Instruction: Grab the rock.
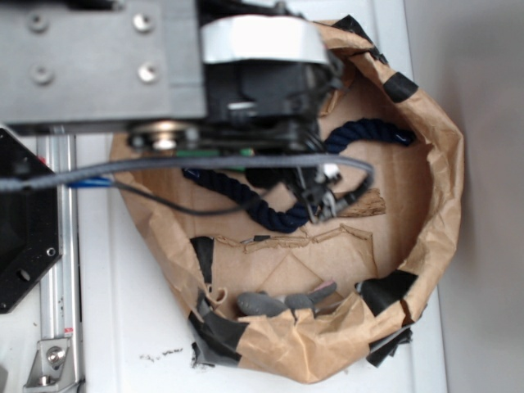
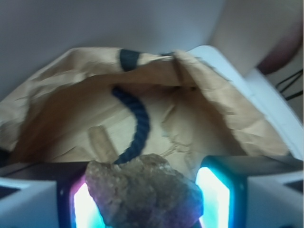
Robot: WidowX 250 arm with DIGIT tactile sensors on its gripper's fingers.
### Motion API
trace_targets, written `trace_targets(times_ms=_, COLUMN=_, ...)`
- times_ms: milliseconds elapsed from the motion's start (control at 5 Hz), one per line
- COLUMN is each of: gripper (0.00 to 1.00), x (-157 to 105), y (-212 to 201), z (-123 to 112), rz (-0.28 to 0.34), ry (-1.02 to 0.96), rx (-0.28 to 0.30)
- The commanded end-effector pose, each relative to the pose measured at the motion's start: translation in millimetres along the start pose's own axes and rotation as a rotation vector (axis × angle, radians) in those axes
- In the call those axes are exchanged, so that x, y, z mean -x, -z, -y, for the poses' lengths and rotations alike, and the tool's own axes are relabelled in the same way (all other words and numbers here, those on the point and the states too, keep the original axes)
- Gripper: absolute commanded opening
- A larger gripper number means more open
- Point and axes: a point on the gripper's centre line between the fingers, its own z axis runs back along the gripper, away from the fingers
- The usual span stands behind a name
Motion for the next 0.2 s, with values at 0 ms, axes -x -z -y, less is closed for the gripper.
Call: trace_targets(times_ms=0, gripper=0.00, x=-16.7, y=-9.6, z=2.2, rz=0.037, ry=0.018, rx=0.028)
